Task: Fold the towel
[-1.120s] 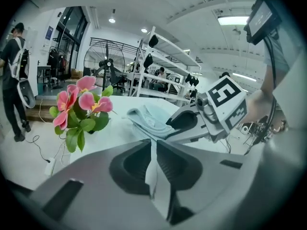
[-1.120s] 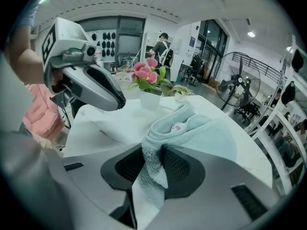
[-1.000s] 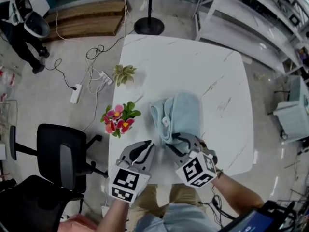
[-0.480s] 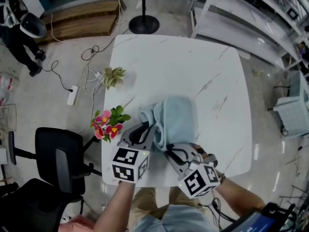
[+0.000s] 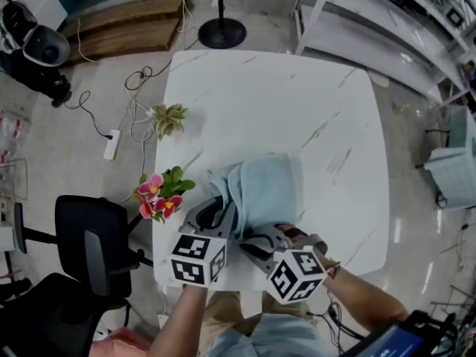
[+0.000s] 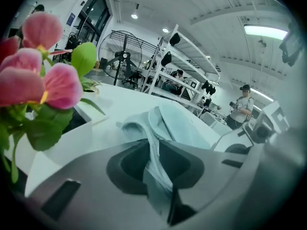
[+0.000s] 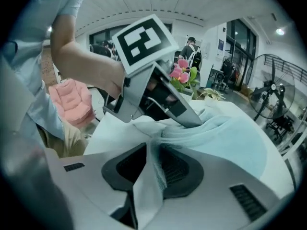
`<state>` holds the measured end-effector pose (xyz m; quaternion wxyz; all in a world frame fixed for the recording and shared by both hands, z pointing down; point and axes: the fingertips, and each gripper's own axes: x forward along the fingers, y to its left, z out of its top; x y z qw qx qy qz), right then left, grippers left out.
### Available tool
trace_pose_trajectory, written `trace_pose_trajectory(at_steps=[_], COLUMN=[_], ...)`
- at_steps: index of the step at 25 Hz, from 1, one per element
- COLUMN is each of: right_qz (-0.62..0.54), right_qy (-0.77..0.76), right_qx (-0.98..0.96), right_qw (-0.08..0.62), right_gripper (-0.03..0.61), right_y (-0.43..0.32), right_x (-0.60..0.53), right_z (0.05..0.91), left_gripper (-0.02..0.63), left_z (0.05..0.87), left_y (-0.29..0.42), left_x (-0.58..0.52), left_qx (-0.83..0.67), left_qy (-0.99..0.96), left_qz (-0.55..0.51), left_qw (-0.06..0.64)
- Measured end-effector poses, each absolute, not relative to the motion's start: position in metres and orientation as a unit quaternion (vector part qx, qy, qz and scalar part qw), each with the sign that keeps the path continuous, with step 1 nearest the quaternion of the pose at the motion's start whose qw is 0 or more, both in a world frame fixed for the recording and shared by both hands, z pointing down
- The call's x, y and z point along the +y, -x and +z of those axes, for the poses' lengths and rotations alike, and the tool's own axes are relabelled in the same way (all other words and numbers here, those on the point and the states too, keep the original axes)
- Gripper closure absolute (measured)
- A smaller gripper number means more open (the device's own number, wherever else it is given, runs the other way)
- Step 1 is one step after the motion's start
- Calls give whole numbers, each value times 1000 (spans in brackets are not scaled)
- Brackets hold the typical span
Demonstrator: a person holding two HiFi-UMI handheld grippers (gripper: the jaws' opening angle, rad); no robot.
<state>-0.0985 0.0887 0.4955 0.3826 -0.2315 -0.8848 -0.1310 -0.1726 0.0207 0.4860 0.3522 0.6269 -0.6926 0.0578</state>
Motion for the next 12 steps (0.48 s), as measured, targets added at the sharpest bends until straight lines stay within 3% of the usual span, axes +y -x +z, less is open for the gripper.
trace_pose_trajectory(at_steps=[2,3,8,12], right_qz=[-99,-84,-57,-107], right_qy=[268,283,284,283], right_qx=[-882,-884,-922,-908], right_qw=[375,363,257,289], right_gripper=[402,393,414,421], right_y=[94,93,123,152], right_x=[94,92,26,-36], right_z=[474,457,373,375], left_gripper=[540,541,540,540], left_z=[486,486,478,469], left_y=[172,171,176,185], left_x=[25,25,22,23], left_qx=[-695,-696,-706,-721], left_qy=[-622,-621,-616,-604], left_qz=[52,51,47,35], left_qw=[356,356,346,339])
